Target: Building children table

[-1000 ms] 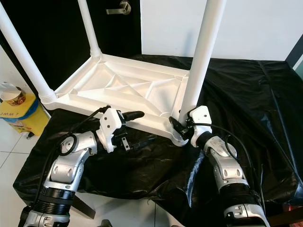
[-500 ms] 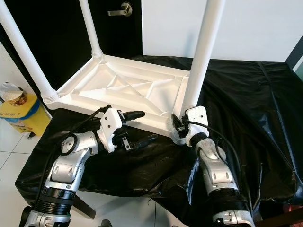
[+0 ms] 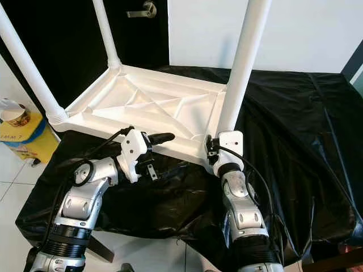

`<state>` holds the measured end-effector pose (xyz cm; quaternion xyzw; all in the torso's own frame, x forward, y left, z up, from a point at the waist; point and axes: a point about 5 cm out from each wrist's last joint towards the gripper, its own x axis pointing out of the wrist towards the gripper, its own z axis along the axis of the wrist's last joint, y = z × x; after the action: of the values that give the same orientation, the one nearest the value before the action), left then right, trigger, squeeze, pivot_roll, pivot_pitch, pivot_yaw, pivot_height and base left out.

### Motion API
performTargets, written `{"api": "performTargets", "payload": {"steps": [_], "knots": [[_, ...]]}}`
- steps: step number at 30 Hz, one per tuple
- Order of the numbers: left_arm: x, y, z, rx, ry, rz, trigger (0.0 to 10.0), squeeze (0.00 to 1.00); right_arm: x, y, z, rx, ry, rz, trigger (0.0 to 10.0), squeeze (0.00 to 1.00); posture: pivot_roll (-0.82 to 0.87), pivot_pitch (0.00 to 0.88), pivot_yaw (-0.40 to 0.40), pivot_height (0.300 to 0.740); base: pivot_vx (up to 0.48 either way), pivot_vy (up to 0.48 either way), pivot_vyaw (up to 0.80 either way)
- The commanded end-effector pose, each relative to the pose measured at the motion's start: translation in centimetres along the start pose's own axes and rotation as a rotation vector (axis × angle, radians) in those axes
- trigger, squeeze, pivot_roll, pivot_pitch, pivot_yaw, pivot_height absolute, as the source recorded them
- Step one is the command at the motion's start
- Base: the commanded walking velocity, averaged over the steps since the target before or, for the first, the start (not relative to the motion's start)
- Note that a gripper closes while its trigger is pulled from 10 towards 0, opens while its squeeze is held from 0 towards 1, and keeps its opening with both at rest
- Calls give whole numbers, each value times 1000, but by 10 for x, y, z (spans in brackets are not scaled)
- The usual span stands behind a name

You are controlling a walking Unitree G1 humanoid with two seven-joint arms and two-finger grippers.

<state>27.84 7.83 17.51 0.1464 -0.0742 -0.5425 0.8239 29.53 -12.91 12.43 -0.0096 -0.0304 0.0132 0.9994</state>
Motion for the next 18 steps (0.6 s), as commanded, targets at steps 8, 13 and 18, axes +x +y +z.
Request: {"api": "performTargets", "payload": {"steps": [8, 13, 18], "knots": [[1, 6, -1, 0, -1, 145, 10000, 0, -7, 7, -15, 1, 87, -1, 10000, 0, 2, 18, -34, 740, 0, 0, 0], [1, 6, -1, 1, -1, 146, 10000, 0, -6, 7, -13, -3, 74, 2, 10000, 0, 4, 16, -37, 740, 0, 0, 0], [1, 6, -1, 1, -1, 149, 10000, 0, -5, 7, -10, -1, 68, 5, 10000, 1000, 14, 11, -33, 740, 0, 0, 0]]}}
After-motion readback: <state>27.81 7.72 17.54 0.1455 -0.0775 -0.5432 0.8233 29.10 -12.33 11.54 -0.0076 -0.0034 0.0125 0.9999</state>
